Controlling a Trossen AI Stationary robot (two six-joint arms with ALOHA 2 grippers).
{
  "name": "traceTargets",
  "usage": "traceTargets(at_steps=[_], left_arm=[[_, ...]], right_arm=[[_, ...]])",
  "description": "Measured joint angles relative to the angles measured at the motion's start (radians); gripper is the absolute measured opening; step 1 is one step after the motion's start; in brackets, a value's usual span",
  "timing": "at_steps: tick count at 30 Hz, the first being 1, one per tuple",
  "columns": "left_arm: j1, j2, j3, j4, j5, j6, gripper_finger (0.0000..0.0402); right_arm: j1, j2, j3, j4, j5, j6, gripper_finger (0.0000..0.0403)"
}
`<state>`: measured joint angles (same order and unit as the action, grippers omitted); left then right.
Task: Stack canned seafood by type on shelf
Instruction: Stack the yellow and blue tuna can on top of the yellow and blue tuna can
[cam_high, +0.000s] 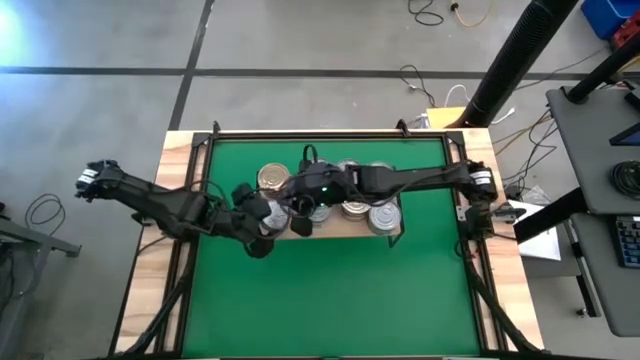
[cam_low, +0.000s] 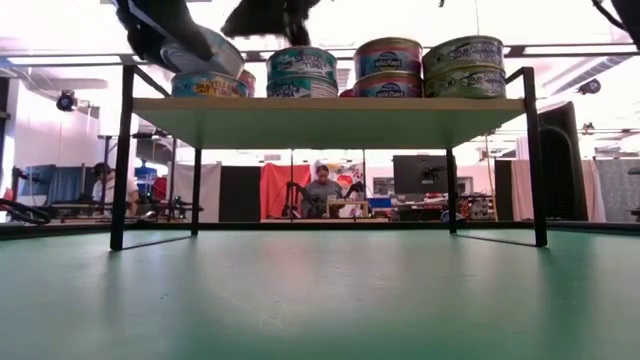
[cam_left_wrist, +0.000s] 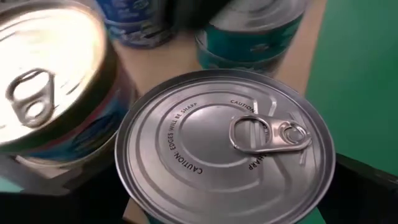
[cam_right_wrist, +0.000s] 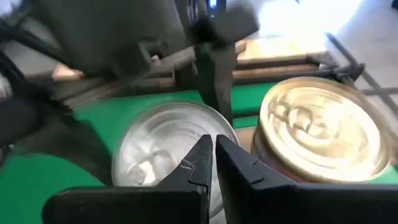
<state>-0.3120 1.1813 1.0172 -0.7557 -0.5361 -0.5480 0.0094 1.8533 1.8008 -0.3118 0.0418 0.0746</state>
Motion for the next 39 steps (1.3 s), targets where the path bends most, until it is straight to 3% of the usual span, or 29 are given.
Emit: traceTargets(at_steps=[9,16,27,33,39], left_arm=[[0.001,0.085,0.005,0.033,-0.056,-0.046,0.0399],[0.003,0.093,0.011,0.033,-0.032,-0.071,0.0399],[-0.022,0.058,0.204,-0.298,0.072,-0.065,0.04],[-0.038,0.041,0.243,-0.296,0.048,-0.054,0.04],[-0.038,0.043,0.178,-0.279,0.041,-0.083,0.04]], right_arm=[[0.002,0.089,-0.006,0.021,-0.031,0.029,0.0012],[0.001,0.092,-0.018,-0.03,-0.024,0.022,0.0012],[-0.002,0.095,-0.024,-0.094,-0.022,0.022,0.0012],[-0.001,0.095,-0.03,-0.114,-0.008,0.005,0.0012],[-0.001,0.091,-0.019,-0.117,-0.007,-0.004,0.0012]])
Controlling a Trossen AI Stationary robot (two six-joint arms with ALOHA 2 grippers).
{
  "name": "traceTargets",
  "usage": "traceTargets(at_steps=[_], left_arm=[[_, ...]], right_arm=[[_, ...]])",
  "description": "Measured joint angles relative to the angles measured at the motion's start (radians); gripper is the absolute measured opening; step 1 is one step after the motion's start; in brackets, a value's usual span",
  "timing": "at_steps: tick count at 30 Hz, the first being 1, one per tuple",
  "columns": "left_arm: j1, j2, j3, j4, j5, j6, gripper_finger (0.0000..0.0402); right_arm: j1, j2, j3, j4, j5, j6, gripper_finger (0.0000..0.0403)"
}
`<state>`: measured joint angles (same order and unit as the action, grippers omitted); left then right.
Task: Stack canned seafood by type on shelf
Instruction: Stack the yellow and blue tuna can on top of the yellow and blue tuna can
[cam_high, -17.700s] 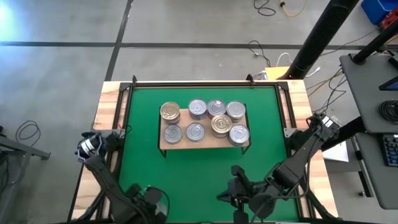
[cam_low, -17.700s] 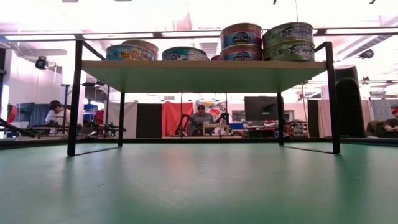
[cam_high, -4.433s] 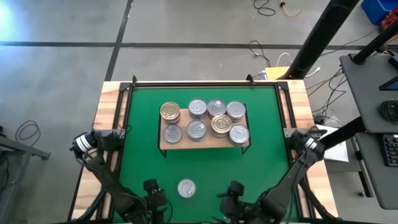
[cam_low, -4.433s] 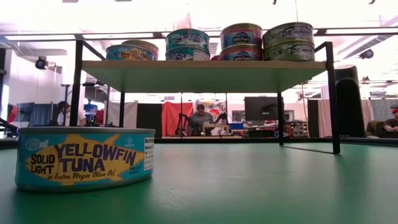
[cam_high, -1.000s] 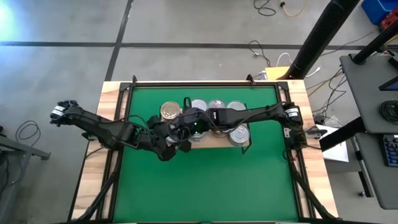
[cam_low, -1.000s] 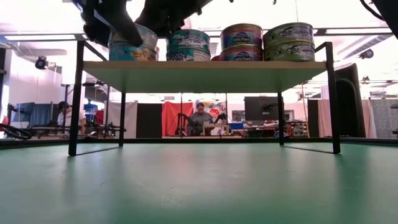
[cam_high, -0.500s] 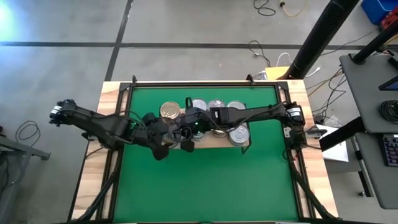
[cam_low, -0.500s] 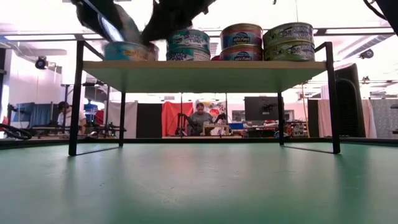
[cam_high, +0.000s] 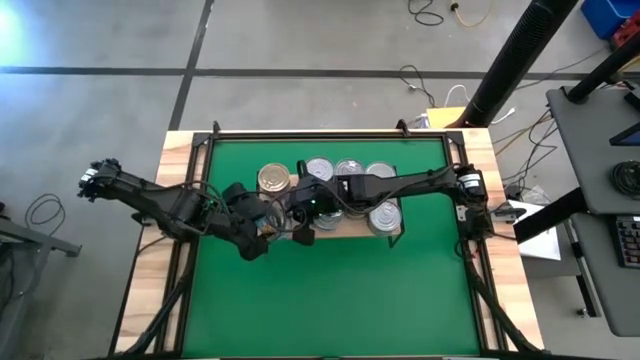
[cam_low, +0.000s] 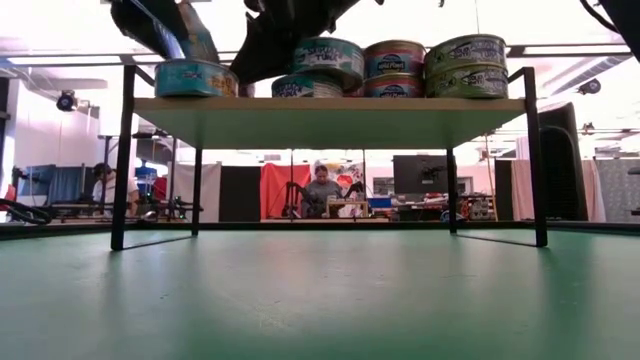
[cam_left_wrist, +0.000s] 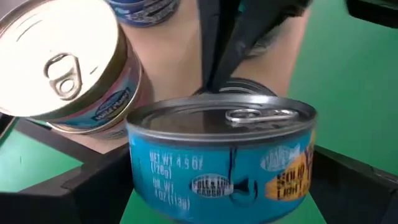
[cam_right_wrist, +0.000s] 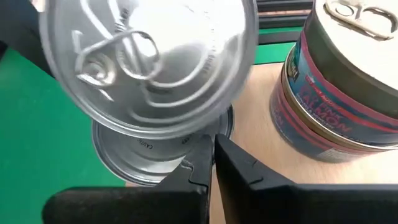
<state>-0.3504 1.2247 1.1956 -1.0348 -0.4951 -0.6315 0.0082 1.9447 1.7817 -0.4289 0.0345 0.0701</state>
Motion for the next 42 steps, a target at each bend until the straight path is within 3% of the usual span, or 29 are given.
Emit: traceTargets(at_steps=[8,19,32,42], left_arm=[[-0.021,-0.003,-0.042,0.038,-0.025,-0.047,0.04],[-0.089,0.001,-0.047,0.073,-0.138,-0.092,0.04],[-0.09,0.057,-0.107,0.232,-0.133,-0.084,0.04],[-0.061,0.088,-0.124,0.22,-0.195,-0.086,0.04]], right_arm=[[0.0,-0.005,0.038,-0.023,-0.009,-0.014,0.0012],[0.0,-0.009,0.16,-0.16,-0.013,-0.056,0.0012],[0.04,-0.013,0.194,-0.126,-0.006,-0.035,0.0012],[0.048,0.024,0.18,-0.033,-0.01,0.0,0.0012]])
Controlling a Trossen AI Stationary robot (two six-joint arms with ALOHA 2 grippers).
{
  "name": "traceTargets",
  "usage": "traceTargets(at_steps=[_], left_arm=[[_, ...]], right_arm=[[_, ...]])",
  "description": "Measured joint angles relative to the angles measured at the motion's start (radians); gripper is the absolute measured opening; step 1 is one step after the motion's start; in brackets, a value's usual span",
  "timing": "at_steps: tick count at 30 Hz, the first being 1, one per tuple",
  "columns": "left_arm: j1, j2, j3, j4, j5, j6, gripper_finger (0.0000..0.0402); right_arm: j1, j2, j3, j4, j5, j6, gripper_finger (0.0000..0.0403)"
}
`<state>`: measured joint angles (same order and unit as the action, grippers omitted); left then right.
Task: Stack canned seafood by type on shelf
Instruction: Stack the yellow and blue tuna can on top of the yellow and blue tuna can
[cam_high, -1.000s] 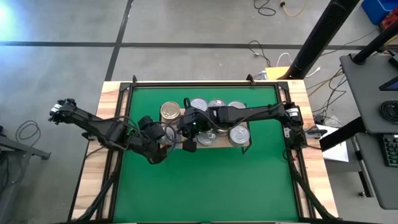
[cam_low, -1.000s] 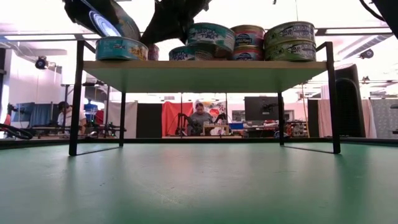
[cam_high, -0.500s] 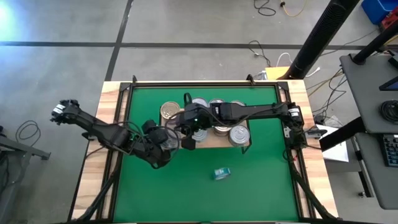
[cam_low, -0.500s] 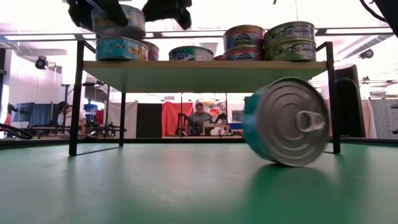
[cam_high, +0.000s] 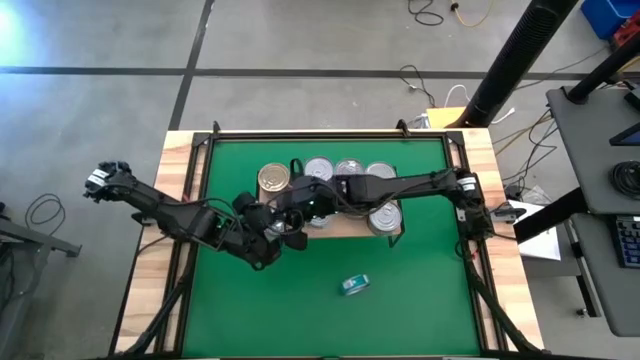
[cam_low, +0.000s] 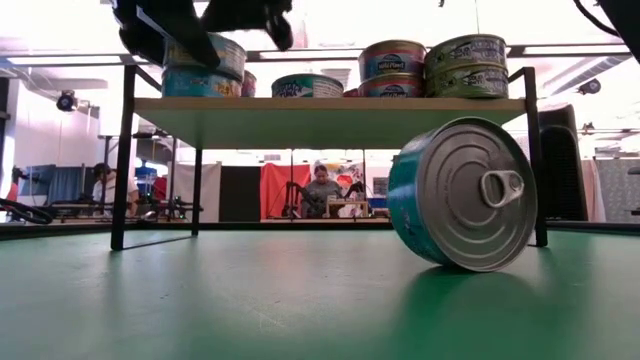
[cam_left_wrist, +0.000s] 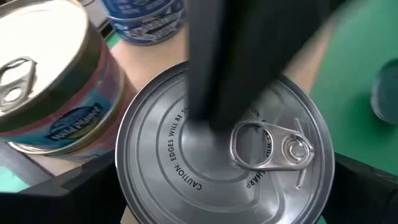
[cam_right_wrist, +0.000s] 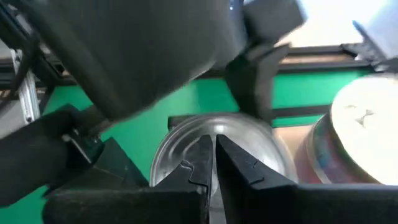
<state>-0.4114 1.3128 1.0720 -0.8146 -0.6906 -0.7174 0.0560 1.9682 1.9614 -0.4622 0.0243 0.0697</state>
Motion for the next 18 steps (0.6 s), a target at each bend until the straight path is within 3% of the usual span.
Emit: traceTargets(at_steps=[11,18], left_arm=[[0.009,-0.035,0.009,-0.031,0.032,-0.048,0.04],[0.024,-0.047,0.01,-0.084,-0.023,-0.061,0.04]], right_arm=[[-0.004,0.049,-0.001,0.018,-0.007,0.031,0.0012],[-0.017,0.041,0.0,0.025,0.0,0.026,0.0012]])
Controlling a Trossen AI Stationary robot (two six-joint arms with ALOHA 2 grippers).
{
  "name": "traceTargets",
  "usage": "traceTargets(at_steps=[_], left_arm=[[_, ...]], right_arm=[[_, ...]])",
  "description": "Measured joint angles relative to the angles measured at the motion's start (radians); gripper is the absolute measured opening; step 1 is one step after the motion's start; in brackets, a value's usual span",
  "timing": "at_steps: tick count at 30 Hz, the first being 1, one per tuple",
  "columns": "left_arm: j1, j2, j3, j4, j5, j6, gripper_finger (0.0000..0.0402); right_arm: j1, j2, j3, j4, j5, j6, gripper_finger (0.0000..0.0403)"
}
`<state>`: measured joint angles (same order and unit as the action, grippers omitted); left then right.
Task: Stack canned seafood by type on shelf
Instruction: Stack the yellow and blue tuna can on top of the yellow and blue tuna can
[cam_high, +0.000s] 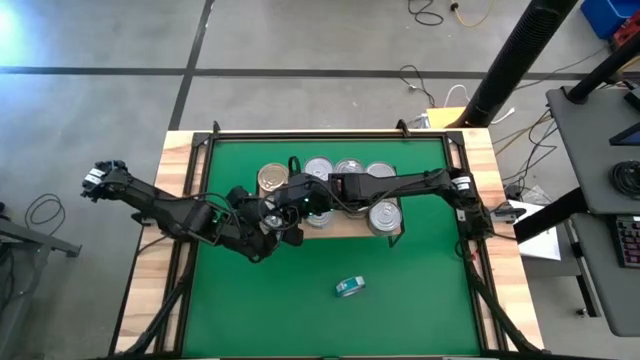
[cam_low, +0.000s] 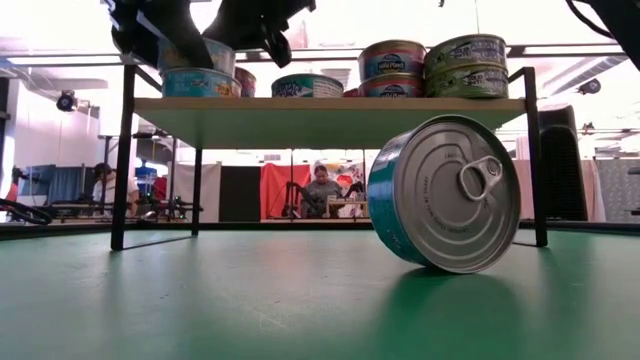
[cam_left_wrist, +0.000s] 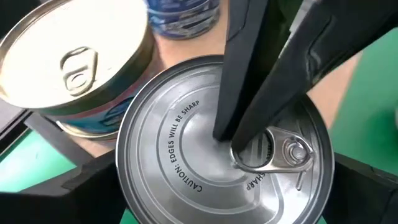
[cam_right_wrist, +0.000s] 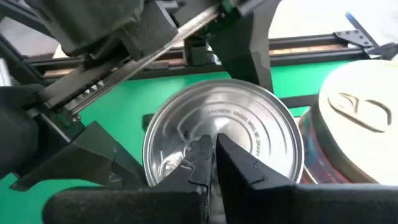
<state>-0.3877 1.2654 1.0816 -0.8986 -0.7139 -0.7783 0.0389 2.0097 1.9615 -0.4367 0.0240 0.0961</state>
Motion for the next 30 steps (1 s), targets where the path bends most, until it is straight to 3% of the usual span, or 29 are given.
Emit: traceTargets(at_steps=[8,14,30], left_arm=[[0.001,0.015,-0.032,0.021,-0.001,-0.025,0.04],[-0.001,0.018,-0.035,0.091,0.037,0.043,0.04],[-0.002,-0.018,-0.003,0.054,0.119,0.017,0.04]], right_arm=[[-0.017,0.003,-0.038,0.017,-0.021,-0.016,0.0012],[-0.02,-0.002,-0.057,0.011,-0.04,0.024,0.0012],[-0.02,-0.001,-0.051,0.039,-0.083,0.066,0.0012]])
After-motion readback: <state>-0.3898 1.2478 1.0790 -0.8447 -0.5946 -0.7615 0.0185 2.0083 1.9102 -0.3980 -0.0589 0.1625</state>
